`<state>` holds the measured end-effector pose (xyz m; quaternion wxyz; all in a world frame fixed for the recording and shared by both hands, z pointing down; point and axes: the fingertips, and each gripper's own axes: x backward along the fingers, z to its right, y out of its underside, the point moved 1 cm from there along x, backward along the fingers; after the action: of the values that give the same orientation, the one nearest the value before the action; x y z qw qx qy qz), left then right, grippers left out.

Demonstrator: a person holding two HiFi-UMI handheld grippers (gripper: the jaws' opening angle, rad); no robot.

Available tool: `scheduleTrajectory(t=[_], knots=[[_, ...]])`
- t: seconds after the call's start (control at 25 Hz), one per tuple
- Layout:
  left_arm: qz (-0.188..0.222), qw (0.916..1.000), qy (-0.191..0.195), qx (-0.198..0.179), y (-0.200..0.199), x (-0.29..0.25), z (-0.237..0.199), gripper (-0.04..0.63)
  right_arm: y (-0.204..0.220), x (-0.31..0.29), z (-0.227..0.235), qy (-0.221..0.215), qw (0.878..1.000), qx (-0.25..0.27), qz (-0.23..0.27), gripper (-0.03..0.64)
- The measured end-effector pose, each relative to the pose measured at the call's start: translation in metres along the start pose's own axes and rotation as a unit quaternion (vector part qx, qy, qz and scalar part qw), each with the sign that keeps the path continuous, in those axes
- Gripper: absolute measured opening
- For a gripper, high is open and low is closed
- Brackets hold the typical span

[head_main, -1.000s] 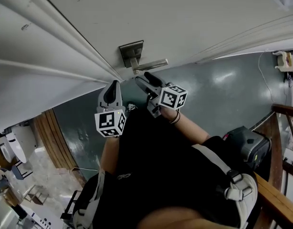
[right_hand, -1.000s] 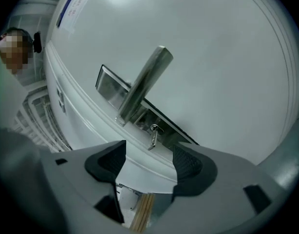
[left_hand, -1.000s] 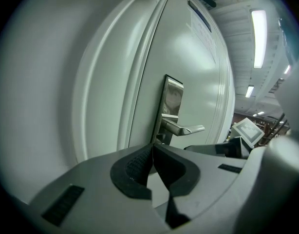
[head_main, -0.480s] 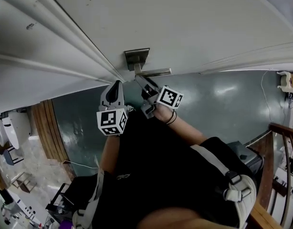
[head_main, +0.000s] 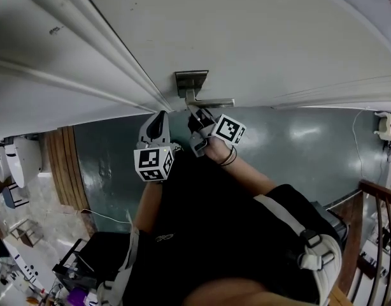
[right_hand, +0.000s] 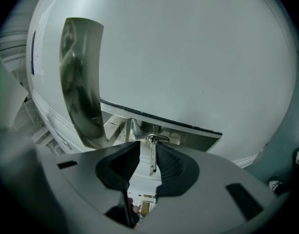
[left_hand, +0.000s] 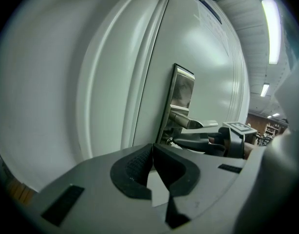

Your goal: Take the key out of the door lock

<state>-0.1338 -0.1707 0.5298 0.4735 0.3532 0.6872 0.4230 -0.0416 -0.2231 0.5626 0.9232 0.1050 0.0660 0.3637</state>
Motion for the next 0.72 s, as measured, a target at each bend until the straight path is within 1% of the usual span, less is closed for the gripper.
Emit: scheduleTrajectory(t=[0.28,0.44,0.56,0.6,0.72], knots=[[-0.002,1.0000,0.001,0.006,0.003,-0.004,0.002,0.025,-0.008,-0.005,0.006,0.012,0.999,-0.032,0.019,0.054],[-0.001,1.0000,-0.001,0.008,0.003,-0.004,0.001,0.025,-0.007,-0.004,0.007,0.012,0.999,-0.040,0.022,0.051],[-0.001,1.0000,0.000,0.010,0.003,-0.003,0.001,0.025,-0.007,-0.001,0.011,0.030,0.998,-0.041,0.022,0.051],[-0.001,0.9999,0.001,0.010,0.003,-0.003,0.001,0.025,-0.006,-0.001,0.011,0.032,0.998,-0.043,0.021,0.062],[0.000,0.9999,0.003,0.012,0.003,-0.002,0.000,0.025,-0.002,-0.003,0.007,0.024,0.998,-0.045,0.021,0.075]])
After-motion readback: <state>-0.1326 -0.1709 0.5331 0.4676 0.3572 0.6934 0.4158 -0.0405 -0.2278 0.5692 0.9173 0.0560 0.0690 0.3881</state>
